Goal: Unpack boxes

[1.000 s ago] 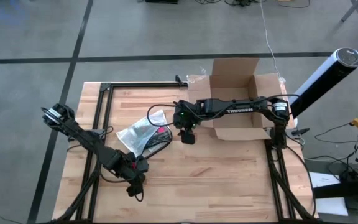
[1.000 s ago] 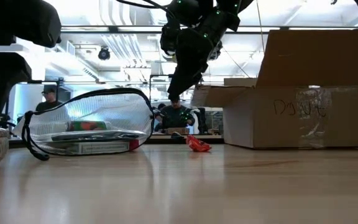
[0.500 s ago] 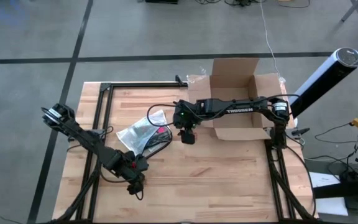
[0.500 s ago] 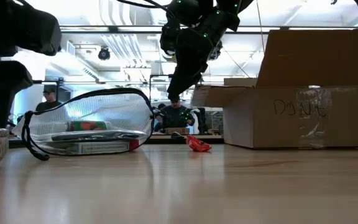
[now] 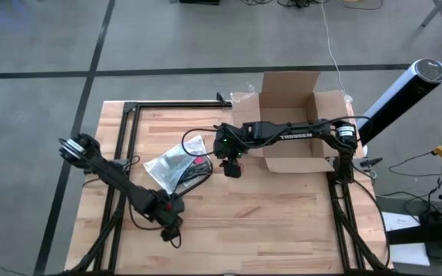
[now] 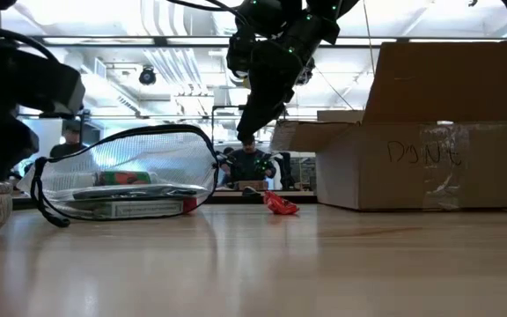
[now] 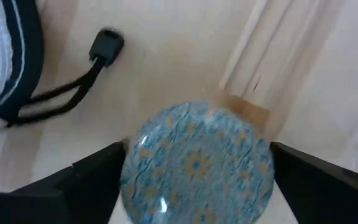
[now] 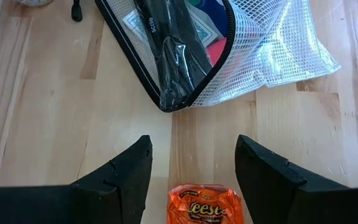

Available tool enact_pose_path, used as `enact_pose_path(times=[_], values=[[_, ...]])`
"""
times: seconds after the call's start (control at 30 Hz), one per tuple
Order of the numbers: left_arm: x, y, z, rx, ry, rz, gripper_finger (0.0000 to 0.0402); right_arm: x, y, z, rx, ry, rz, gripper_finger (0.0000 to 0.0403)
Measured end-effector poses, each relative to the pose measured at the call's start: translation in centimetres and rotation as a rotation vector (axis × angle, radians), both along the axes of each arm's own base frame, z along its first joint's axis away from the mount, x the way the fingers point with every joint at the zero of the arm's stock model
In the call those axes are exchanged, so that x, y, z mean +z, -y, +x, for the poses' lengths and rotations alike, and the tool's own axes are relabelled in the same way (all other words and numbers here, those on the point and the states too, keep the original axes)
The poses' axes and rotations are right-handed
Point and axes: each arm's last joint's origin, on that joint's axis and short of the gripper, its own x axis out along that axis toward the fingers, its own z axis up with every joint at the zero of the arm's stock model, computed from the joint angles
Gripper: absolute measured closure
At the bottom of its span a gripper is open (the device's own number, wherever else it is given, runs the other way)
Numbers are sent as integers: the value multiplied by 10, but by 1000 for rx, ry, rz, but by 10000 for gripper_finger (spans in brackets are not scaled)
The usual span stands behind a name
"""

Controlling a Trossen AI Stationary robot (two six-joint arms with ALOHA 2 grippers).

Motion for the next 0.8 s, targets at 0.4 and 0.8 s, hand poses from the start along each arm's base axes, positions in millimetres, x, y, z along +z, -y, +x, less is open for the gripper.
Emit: enact_pose_path(times=[0.4,0.8], values=[[2,4,10,11,50,-11,127,0,0,1,28,10,-24,204],[38,-14,46,181,281,209,127,0,5,0,34,11,-48,204]])
